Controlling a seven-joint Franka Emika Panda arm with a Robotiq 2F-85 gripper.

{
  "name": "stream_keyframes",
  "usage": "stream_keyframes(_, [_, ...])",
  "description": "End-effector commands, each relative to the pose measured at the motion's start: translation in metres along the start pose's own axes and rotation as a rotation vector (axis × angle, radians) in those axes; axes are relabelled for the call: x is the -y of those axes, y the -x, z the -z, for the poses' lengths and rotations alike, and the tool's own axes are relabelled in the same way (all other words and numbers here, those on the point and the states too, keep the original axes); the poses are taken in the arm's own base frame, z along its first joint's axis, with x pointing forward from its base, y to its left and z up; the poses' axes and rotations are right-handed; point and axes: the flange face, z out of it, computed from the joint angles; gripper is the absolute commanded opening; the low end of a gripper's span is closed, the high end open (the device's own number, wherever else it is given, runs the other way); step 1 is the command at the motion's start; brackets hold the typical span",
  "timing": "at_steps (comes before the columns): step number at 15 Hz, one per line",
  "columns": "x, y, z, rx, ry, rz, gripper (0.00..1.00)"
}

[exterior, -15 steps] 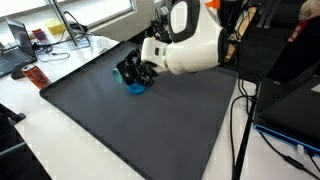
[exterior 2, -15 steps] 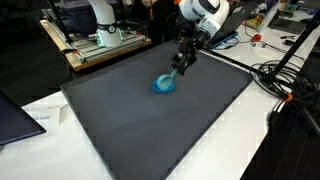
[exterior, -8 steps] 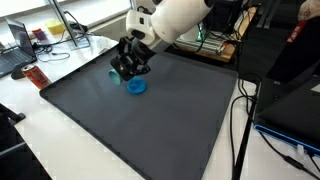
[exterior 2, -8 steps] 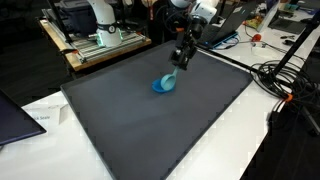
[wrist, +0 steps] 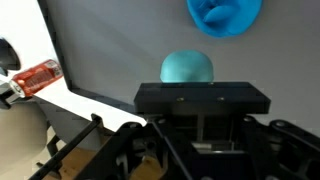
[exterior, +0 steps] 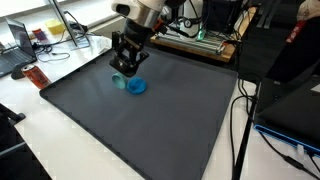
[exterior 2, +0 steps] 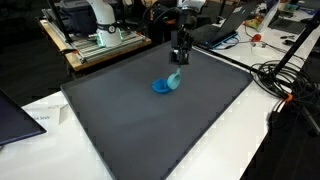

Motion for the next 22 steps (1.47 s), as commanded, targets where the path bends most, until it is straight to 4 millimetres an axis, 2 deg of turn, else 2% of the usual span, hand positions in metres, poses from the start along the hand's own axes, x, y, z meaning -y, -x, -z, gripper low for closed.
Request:
stream_keyframes(1, [-0.021,0.016,0.007,0.009,-0.143,0.026,0.23])
stream_keyframes(7, [-0.049,0.023,0.006,0.1,-0.334,0.045,0.23])
stream_keyframes(15, [-0.088,0.019,0.012,0.129,-0.458,0.035,0.23])
stream_keyframes(18, [-0.101,0.022,0.004,0.118,-0.528,0.047,0.23])
stream_keyframes(22, [-0.119,0.03,-0.017,0.101,-0.629,0.048,0.23])
